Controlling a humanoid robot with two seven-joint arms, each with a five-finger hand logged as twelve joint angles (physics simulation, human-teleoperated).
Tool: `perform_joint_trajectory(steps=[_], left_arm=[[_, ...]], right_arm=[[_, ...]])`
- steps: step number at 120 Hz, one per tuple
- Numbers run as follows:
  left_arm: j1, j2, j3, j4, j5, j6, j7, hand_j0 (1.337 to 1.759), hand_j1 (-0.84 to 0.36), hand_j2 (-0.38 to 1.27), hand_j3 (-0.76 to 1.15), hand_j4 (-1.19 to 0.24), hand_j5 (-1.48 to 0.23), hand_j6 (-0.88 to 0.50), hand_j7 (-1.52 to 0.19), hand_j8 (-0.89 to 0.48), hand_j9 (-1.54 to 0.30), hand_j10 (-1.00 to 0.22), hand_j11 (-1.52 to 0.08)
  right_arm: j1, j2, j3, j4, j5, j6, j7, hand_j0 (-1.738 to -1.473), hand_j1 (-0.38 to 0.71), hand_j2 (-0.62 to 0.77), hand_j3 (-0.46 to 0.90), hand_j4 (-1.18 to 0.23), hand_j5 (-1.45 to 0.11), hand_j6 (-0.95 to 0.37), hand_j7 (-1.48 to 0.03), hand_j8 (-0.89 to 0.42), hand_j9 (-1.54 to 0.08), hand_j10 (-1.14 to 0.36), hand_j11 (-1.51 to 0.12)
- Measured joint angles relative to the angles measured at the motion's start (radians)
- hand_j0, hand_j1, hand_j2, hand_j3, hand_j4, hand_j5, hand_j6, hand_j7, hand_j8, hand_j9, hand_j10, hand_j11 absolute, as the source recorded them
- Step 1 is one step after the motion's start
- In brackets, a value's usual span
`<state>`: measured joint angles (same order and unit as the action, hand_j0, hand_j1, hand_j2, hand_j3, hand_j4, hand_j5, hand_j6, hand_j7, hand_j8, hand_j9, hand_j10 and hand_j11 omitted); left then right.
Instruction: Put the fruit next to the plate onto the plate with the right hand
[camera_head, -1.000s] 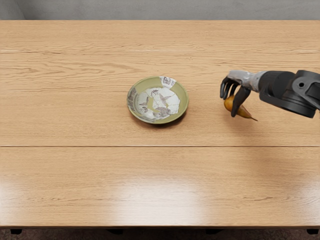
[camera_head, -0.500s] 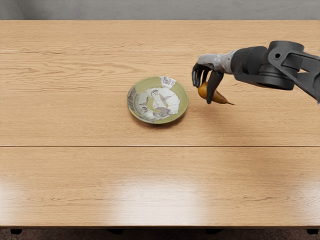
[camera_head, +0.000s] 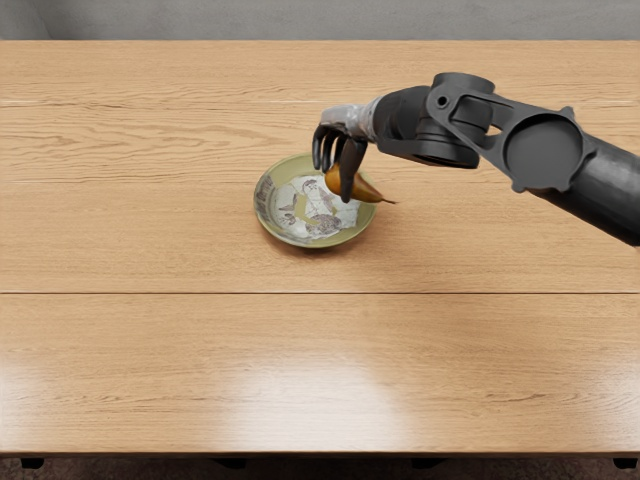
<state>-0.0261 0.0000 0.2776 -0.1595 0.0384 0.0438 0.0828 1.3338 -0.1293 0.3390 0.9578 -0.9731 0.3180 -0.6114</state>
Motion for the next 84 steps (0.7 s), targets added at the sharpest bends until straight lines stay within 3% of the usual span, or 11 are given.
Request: perform_joint_trajectory(steps=[26,42,52,64,73,84], left_arm=[[0.0,0.0,0.0,0.0,0.0,0.0,0.0,1.658,0.35,0.0,0.0,0.0,0.0,0.0,0.0,0.0,0.0,0.0,0.0],[0.0,0.0,0.0,0.0,0.0,0.0,0.0,1.658,0.35,0.0,0.0,0.0,0.0,0.0,0.0,0.0,0.0,0.0,0.0],[0.0,0.0,0.0,0.0,0.0,0.0,0.0,1.658,0.35,0.0,0.0,0.0,0.0,0.0,0.0,0.0,0.0,0.0,0.0],[0.0,0.0,0.0,0.0,0.0,0.0,0.0,1.658,0.35,0.0,0.0,0.0,0.0,0.0,0.0,0.0,0.0,0.0,0.0],[0.0,0.0,0.0,0.0,0.0,0.0,0.0,1.658,0.35,0.0,0.0,0.0,0.0,0.0,0.0,0.0,0.0,0.0,0.0],[0.0,0.0,0.0,0.0,0.0,0.0,0.0,1.658,0.35,0.0,0.0,0.0,0.0,0.0,0.0,0.0,0.0,0.0,0.0]], right_arm=[[0.009,0.102,-0.003,-0.136,-0.001,-0.01,0.0,-1.657,0.33,0.57,0.0,-0.86,-1.18,-0.62,-1.13,-0.46,-1.15,-0.6,-1.16],[0.014,0.122,-0.003,-0.173,-0.003,-0.011,0.0,-1.657,0.33,0.58,0.0,-0.85,-1.16,-0.64,-1.13,-0.47,-1.13,-0.61,-1.15],[0.015,0.126,-0.001,-0.191,-0.002,-0.017,0.0,-1.658,0.18,0.37,0.0,-0.64,-0.86,-0.5,-0.84,-0.37,-0.84,-0.47,-0.85],[0.014,0.125,0.004,-0.187,0.009,-0.016,0.0,-1.658,-0.01,0.23,0.0,-0.41,-0.55,-0.32,-0.53,-0.25,-0.54,-0.31,-0.54],[0.014,0.059,0.007,-0.111,0.071,-0.013,0.001,-1.658,-0.1,0.15,0.0,-0.29,-0.4,-0.24,-0.39,-0.18,-0.39,-0.23,-0.39],[0.013,-0.087,0.01,0.003,0.179,0.039,0.001,-1.658,-0.17,0.1,0.0,-0.2,-0.27,-0.17,-0.27,-0.13,-0.27,-0.16,-0.27]])
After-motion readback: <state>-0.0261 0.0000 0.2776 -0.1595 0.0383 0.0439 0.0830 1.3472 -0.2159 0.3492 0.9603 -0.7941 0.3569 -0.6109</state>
